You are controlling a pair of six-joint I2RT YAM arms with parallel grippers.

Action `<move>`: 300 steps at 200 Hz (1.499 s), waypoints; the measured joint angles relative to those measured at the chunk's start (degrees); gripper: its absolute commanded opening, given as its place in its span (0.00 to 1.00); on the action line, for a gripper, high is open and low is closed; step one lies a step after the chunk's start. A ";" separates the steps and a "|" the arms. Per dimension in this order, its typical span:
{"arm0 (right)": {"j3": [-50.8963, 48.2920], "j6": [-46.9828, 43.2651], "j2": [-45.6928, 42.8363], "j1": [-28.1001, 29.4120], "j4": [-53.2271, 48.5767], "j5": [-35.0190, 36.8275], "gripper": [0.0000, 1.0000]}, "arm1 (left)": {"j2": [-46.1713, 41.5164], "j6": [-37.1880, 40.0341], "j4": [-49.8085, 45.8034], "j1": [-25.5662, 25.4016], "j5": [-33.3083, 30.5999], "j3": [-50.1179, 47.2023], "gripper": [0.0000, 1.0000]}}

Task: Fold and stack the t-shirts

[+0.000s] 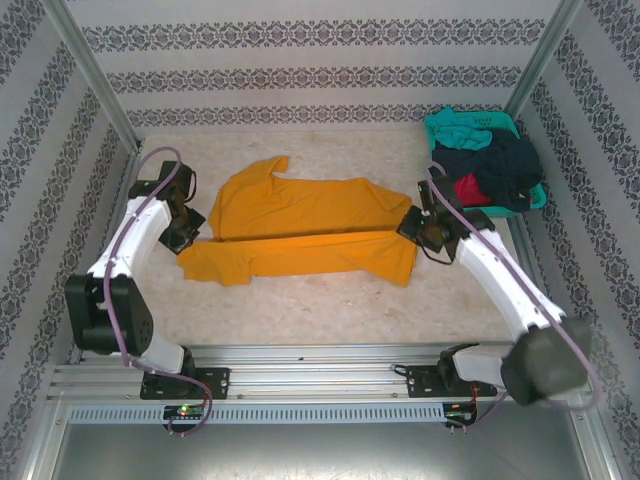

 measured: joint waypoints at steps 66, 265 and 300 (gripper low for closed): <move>36.35 -7.13 31.67 -2.51 2.45 -1.40 0.00 | 25.66 3.48 1.16 0.26 0.09 35.60 0.00; -5.57 2.47 -12.98 -2.12 -16.46 -4.15 0.00 | 2.16 10.29 -8.46 2.12 -0.11 4.59 0.00; 0.63 2.23 -2.27 -2.12 -14.38 -4.04 0.00 | 7.72 10.25 -7.98 2.40 0.50 9.46 0.00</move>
